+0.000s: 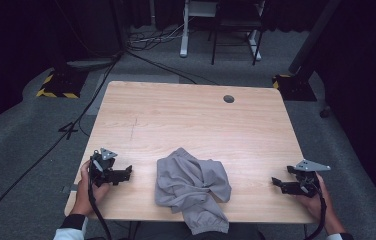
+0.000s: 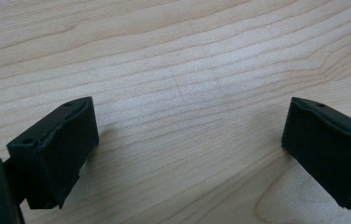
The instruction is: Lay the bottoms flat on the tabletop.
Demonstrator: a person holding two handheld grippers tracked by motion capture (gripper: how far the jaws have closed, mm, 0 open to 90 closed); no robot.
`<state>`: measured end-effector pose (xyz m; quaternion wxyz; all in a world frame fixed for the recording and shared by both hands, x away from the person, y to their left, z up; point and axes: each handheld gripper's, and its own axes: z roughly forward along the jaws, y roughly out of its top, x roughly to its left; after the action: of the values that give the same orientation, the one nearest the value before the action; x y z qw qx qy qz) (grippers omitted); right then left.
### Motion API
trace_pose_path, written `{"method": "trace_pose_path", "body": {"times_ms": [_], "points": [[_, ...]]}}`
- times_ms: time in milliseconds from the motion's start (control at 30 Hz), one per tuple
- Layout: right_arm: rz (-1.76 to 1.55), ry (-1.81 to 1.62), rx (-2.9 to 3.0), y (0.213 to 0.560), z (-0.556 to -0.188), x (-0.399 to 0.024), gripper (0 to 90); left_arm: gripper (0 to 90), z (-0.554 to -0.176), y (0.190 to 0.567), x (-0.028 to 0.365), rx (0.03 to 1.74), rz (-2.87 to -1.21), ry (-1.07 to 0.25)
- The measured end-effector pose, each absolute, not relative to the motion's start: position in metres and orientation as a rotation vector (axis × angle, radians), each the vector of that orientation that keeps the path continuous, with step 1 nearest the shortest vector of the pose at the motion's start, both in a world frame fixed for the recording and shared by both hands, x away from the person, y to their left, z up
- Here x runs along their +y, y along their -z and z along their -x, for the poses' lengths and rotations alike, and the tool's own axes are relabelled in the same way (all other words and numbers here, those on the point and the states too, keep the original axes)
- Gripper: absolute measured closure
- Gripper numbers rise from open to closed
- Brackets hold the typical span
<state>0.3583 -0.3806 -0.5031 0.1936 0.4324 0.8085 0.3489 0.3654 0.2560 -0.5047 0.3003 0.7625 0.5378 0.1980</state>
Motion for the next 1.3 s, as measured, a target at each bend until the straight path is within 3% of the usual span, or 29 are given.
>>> {"method": "trace_pose_path", "body": {"times_ms": [133, 200, 233, 300, 433, 500, 600, 667, 967, 1000, 1033, 1067, 1100, 1167, 1200, 1300], "points": [[-1.205, -0.964, 2.28, 0.502, -0.359, -0.379, 13.2, 3.1, -0.364, 0.504, 0.255, 1.429, -2.03, -0.52], [-1.196, -0.941, 2.303, 0.5, -0.36, -0.376, 13.8, 4.0, -0.357, 0.503, 0.252, 1.352, -2.079, -0.482], [-1.201, -0.923, 2.316, 0.498, -0.361, -0.375, 16.5, 8.1, -0.357, 0.503, 0.252, 1.352, -2.079, -0.482], [-1.205, -0.913, 2.331, 0.494, -0.363, -0.368, 20.8, 24.8, -0.351, 0.497, 0.246, 1.337, -2.071, -0.489], [-1.138, -1.002, 2.35, 0.484, -0.361, -0.346, 24.8, 20.9, -0.342, 0.49, 0.23, 1.23, -2.103, -0.45], [-1.017, -1.034, 2.393, 0.475, -0.357, -0.312, 30.1, 20.8, -0.33, 0.479, 0.206, 1.088, -2.138, -0.458], [-0.93, -1.033, 2.437, 0.473, -0.354, -0.284, 32.2, 21.6, -0.32, 0.472, 0.187, 1.011, -2.14, -0.454], [-0.801, -1.076, 2.526, 0.474, -0.35, -0.244, 35.5, 24.5, -0.311, 0.463, 0.158, 0.902, -2.137, -0.391], [-0.7, -1.017, 2.647, 0.487, -0.348, -0.205, 40.6, 28.9, -0.304, 0.474, 0.094, 0.731, -2.226, -0.335], [-0.714, -1.03, 2.66, 0.487, -0.349, -0.207, 49.5, 29.1, -0.304, 0.48, 0.089, 0.72, -2.255, -0.325], [-0.714, -1.03, 2.66, 0.487, -0.349, -0.207, 49.5, 29.0, -0.304, 0.48, 0.089, 0.72, -2.255, -0.325], [-0.705, -1.022, 2.659, 0.486, -0.349, -0.211, 62.9, 28.7, -0.303, 0.483, 0.088, 0.696, -2.26, -0.35], [-0.705, -1.022, 2.659, 0.486, -0.349, -0.211, 62.9, 28.7, -0.302, 0.484, 0.088, 0.693, -2.254, -0.361], [-0.689, -1.005, 2.641, 0.486, -0.349, -0.217, 73.5, 28.7, -0.304, 0.489, 0.092, 0.712, -2.259, -0.32], [-0.689, -1.005, 2.641, 0.486, -0.349, -0.217, 73.5, 27.9, -0.304, 0.489, 0.092, 0.712, -2.259, -0.32], [-0.712, -0.963, 2.597, 0.485, -0.354, -0.227, 86.2, 26.7, -0.308, 0.493, 0.098, 0.728, -2.259, -0.29]]}}
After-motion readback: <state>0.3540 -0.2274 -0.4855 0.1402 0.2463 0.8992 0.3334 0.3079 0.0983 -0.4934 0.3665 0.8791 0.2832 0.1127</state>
